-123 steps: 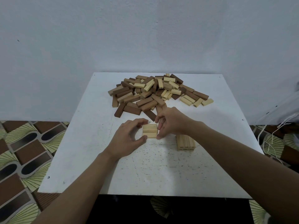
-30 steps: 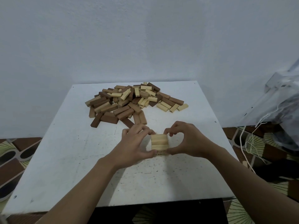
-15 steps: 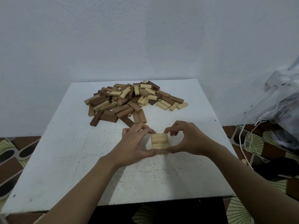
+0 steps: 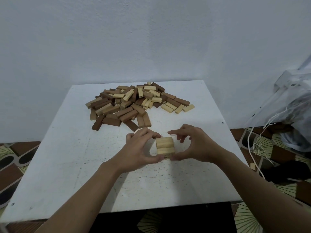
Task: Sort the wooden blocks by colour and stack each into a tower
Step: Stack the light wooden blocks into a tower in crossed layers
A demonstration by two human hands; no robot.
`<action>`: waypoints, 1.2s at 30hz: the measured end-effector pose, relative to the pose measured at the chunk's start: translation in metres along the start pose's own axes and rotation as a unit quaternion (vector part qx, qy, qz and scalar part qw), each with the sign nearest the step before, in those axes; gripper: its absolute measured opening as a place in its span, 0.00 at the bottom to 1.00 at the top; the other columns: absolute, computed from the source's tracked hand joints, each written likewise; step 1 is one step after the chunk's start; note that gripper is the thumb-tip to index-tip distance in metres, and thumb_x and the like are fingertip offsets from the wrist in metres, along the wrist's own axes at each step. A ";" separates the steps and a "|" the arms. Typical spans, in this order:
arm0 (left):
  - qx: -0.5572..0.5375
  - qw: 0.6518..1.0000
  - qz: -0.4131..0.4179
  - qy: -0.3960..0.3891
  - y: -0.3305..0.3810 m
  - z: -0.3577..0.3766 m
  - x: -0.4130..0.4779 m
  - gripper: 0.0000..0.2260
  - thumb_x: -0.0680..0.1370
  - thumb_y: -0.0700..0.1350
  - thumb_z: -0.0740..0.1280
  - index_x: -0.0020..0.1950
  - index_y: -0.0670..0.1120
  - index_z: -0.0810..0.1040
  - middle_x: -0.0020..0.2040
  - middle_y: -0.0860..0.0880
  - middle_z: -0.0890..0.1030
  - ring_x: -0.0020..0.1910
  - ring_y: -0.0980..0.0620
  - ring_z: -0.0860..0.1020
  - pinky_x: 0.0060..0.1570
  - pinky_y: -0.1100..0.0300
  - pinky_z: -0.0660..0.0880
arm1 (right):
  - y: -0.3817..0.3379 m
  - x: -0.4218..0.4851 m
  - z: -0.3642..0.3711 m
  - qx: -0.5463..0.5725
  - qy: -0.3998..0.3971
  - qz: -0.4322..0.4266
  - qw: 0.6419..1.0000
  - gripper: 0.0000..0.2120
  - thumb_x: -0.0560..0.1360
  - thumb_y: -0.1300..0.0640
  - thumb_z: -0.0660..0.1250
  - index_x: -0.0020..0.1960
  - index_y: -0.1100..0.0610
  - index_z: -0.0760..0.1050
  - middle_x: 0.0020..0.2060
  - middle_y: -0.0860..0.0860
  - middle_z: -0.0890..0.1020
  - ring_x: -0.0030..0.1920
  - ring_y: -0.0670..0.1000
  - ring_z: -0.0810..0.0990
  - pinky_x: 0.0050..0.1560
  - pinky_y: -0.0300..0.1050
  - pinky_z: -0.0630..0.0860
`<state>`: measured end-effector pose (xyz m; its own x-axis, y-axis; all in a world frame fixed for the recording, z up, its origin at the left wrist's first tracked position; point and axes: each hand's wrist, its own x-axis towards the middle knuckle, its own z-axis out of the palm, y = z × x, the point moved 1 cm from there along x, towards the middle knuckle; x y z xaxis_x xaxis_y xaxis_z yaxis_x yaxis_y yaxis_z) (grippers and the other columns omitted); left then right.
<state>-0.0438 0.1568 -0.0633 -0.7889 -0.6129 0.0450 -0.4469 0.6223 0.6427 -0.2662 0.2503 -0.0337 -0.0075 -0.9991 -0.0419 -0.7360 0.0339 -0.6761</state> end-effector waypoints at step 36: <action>-0.080 0.995 -0.060 0.020 0.027 0.034 -0.051 0.24 0.86 0.60 0.45 0.81 0.60 0.44 0.83 0.57 0.50 0.80 0.64 0.47 0.80 0.55 0.46 | 0.005 -0.046 0.055 0.002 0.009 0.020 1.000 0.43 0.74 0.26 0.30 0.81 0.50 0.40 0.80 0.42 0.41 0.77 0.36 0.37 0.79 0.42 0.36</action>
<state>-0.0302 0.2215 -0.0747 -0.7154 -0.6987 -0.0108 -0.4615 0.4607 0.7581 -0.2326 0.2974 -0.0759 -0.0495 -0.9972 -0.0559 -0.7319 0.0743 -0.6773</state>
